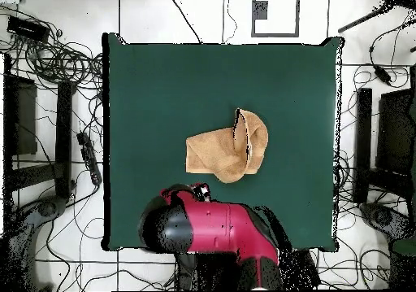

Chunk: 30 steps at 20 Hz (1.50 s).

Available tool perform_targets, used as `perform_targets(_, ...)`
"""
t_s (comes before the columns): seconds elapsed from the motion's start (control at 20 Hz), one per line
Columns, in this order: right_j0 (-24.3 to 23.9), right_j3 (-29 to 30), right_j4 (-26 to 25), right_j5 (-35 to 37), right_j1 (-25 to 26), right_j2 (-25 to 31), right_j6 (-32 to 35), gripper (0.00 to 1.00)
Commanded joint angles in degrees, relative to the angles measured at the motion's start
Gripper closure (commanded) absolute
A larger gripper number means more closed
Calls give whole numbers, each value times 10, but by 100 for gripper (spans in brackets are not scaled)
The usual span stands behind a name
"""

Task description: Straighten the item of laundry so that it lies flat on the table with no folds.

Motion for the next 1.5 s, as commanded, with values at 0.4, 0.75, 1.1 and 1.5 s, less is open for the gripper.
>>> perform_targets(0.4, -9, -74, -15, -122, 158, -7, 89, 0)
perform_targets(0.75, -25, -147, -12, -107, 215, -9, 61, 0)
perform_targets(1.1, -51, -199, -20, -108, 263, 0, 41, 0)
perform_targets(1.5, -83, -251, -38, -122, 299, 12, 20, 0)
